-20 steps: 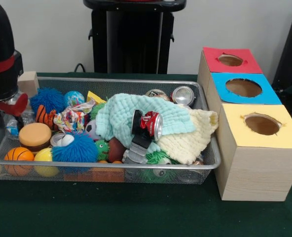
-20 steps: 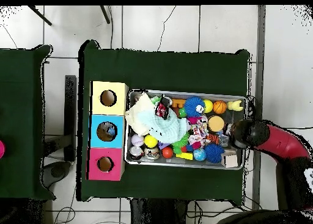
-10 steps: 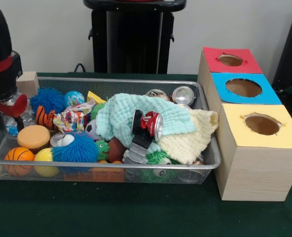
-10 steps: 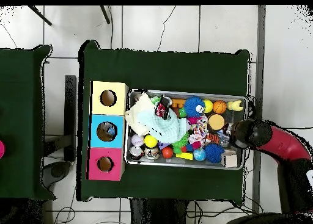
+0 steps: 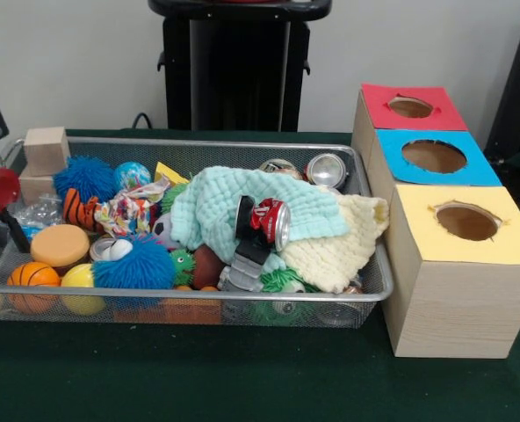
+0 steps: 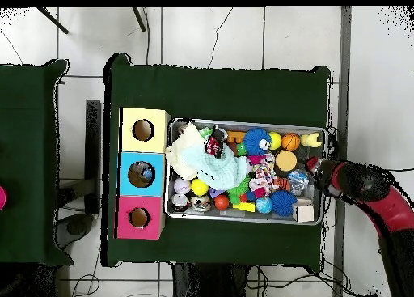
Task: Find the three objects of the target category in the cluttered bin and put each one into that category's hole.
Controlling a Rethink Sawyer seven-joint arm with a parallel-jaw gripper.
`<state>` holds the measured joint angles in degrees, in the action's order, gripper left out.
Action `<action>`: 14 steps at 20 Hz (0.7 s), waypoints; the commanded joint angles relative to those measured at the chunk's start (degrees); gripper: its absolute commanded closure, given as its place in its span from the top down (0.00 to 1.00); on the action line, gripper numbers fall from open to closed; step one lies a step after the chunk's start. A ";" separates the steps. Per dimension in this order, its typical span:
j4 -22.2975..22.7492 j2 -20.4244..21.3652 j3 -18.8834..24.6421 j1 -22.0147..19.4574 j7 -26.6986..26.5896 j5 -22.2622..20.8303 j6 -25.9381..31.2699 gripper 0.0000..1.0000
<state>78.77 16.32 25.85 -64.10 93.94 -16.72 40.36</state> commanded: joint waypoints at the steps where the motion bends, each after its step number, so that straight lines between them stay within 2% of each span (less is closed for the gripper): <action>1: 6.51 -9.69 15.32 -6.88 -21.94 2.54 6.22 1.00; 8: 5.90 -12.65 18.91 -8.96 -23.06 1.12 9.31 1.00; 14: 4.61 -11.85 18.09 -7.59 -22.48 -1.55 10.95 1.00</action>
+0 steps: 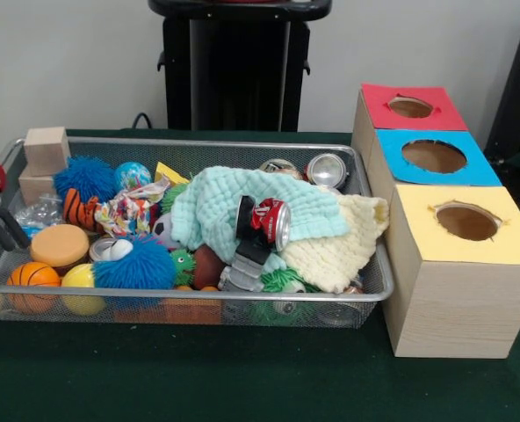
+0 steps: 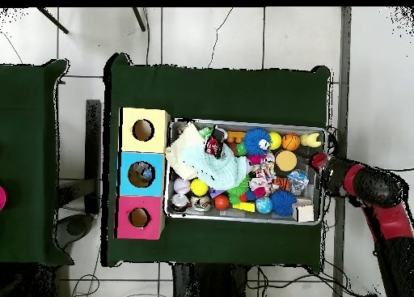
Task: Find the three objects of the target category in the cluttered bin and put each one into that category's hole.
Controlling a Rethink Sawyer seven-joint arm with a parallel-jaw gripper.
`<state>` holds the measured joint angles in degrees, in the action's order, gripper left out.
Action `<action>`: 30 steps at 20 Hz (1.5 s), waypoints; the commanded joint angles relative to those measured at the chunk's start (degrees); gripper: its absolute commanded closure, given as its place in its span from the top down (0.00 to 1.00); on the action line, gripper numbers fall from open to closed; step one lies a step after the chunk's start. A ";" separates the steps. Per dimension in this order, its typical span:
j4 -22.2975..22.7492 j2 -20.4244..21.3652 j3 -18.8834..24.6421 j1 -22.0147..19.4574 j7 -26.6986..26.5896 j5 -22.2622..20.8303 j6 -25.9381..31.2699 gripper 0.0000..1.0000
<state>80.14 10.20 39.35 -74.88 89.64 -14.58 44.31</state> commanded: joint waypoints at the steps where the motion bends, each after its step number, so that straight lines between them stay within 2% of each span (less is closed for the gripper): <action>1: 2.94 -5.04 4.00 3.78 -18.17 -4.47 7.16 1.00; 3: 1.88 -2.98 1.81 5.87 -17.57 -6.41 8.54 1.00; 6: 2.60 -1.40 0.41 6.81 -16.22 -8.43 7.76 1.00; 16: 4.76 1.10 -0.61 7.56 -15.62 -12.48 7.47 1.00; 23: 8.03 4.31 -0.70 6.58 -13.25 -12.49 8.91 1.00; 26: 7.27 4.31 -0.62 6.77 -12.99 -11.74 10.19 1.00; 30: 8.28 6.27 -0.54 6.20 -11.68 -10.81 11.02 1.00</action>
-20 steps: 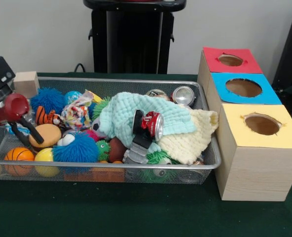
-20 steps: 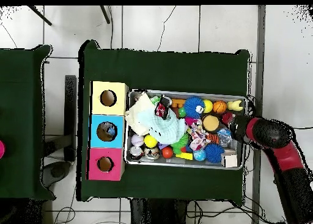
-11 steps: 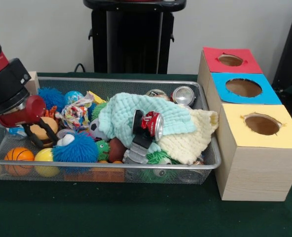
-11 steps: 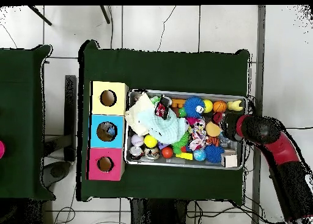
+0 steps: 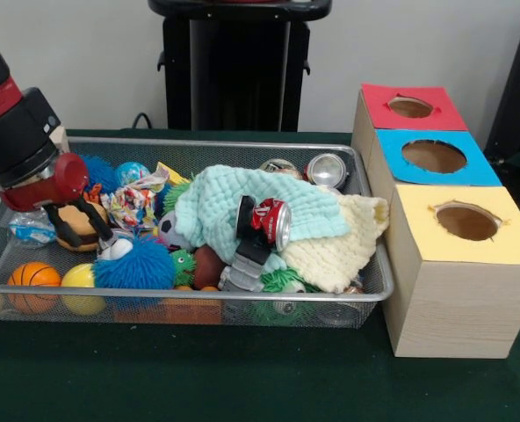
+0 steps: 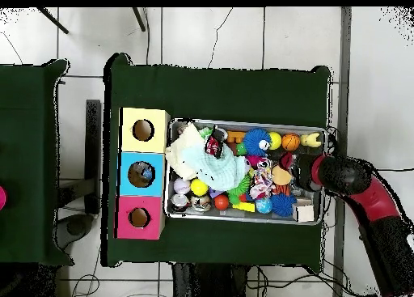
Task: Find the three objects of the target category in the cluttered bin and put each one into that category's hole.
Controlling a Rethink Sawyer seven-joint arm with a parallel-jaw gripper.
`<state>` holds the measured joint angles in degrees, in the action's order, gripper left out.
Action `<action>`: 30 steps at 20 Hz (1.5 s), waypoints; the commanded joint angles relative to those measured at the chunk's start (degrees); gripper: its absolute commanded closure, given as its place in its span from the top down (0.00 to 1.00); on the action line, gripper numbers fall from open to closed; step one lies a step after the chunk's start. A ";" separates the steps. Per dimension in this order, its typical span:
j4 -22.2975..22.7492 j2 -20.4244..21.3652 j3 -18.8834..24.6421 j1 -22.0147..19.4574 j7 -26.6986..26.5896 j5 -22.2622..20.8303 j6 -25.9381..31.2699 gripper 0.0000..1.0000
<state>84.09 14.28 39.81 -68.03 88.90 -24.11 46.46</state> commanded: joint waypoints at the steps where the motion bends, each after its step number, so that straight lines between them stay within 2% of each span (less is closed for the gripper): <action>1: 4.65 2.61 -0.93 -0.96 -10.92 -1.12 9.21 1.00; 7: 6.08 3.94 -0.76 -2.82 -11.11 -1.16 9.25 1.00; 12: 2.79 3.23 -0.66 -1.77 -12.54 -1.78 10.37 1.00; 17: 0.46 2.64 -0.69 -1.31 -13.35 -3.26 8.55 1.00; 21: -1.69 0.57 -0.48 -1.22 -14.66 -3.73 8.00 1.00; 30: -2.72 2.35 -2.04 -0.75 -14.13 -5.25 8.51 1.00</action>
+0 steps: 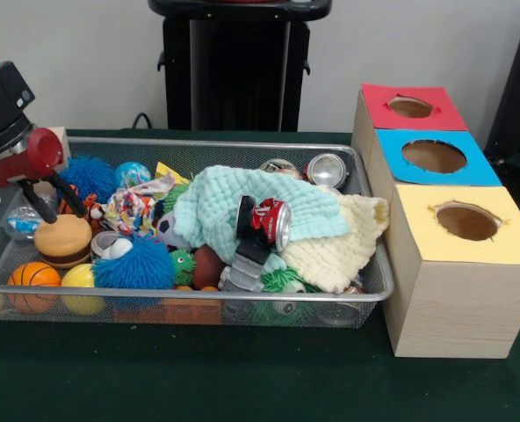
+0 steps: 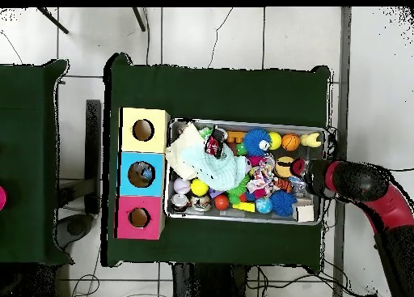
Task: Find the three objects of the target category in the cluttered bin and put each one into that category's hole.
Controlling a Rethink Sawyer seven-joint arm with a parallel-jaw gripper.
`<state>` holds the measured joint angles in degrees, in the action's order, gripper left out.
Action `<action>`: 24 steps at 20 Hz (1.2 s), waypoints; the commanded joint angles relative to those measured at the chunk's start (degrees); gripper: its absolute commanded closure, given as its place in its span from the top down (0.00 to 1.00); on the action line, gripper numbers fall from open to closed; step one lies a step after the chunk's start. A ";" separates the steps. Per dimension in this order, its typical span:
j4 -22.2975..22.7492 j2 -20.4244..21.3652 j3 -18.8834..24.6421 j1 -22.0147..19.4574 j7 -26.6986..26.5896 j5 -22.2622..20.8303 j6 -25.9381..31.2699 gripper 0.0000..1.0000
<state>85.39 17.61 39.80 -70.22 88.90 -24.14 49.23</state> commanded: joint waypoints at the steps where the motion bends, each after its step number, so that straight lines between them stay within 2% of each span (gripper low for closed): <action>1: -4.27 -0.30 -2.76 1.77 -13.82 -5.81 6.14 1.00; 3: -4.67 2.09 -4.95 3.08 -12.72 -7.49 7.92 1.00; 6: -1.90 6.38 -6.45 2.98 -11.20 -9.13 7.70 1.00; 9: -0.11 8.46 -7.25 2.92 -10.17 -10.22 7.06 1.00; 13: 3.58 15.60 -11.80 5.63 -3.55 -16.54 -0.42 1.00; 16: 6.69 19.03 -13.34 6.02 0.92 -18.18 -5.86 1.00; 21: 8.25 20.85 -15.03 7.43 3.76 -20.27 -10.77 1.00; 24: 8.08 21.34 -16.47 9.04 4.29 -20.92 -11.73 1.00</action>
<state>88.68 35.67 27.83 -63.98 88.90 -40.20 42.72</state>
